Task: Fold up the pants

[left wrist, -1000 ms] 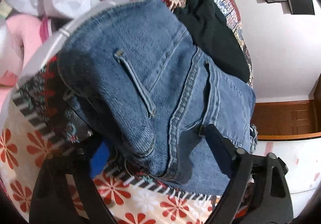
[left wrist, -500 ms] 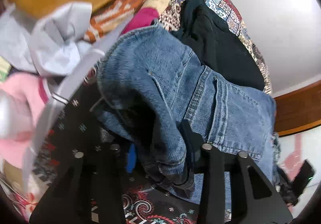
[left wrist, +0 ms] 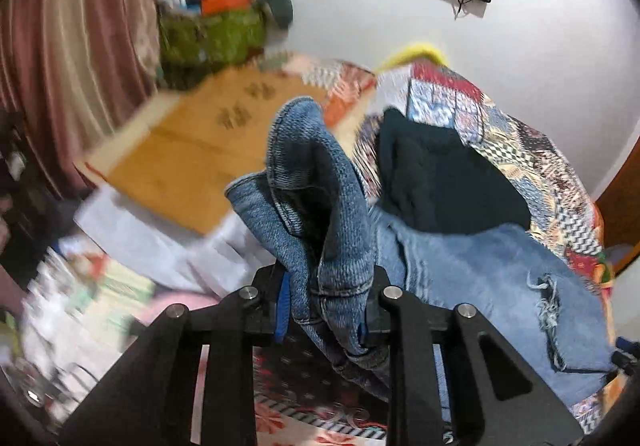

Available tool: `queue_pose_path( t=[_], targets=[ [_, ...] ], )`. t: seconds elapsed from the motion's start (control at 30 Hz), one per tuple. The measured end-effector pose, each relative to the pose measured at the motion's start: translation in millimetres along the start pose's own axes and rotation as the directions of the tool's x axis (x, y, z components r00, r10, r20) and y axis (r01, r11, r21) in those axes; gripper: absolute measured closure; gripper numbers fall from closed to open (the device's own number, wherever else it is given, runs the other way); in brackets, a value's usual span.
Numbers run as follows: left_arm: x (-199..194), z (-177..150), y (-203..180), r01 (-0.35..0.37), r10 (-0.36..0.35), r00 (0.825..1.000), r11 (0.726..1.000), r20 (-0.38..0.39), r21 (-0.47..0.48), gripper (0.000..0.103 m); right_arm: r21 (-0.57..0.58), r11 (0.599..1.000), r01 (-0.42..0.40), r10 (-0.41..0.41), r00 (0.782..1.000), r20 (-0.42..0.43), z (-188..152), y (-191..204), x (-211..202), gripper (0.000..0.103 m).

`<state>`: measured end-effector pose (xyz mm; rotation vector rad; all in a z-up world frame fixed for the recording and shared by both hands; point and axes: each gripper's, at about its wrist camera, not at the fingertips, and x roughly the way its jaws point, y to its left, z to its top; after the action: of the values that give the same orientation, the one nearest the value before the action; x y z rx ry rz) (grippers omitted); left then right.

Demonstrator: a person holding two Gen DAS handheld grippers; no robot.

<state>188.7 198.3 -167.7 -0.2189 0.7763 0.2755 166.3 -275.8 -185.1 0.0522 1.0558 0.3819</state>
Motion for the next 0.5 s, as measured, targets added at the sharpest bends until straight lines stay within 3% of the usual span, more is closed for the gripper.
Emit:
queue_pose_path(
  t=[0.17, 0.3, 0.5],
  targets=[
    [-39.1, 23.6, -36.0, 0.008, -0.015, 0.997, 0.996, 0.079, 0.087, 0.078, 0.068, 0.998, 0.018, -0.019, 1.0, 0.009, -13.0, -20.1, -7.2, 0.025],
    [-67.1, 35.2, -88.3, 0.036, -0.067, 0.986, 0.98, 0.152, 0.198, 0.079, 0.121, 0.993, 0.004, -0.005, 1.0, 0.012, -23.0, -33.8, -8.9, 0.025],
    [-102.9, 43.8, -178.4, 0.168, -0.243, 0.948, 0.931, 0.207, 0.325, 0.08, 0.104, 0.994, -0.017, 0.02, 0.999, -0.032, -27.7, -35.3, 7.8, 0.025]
  ],
)
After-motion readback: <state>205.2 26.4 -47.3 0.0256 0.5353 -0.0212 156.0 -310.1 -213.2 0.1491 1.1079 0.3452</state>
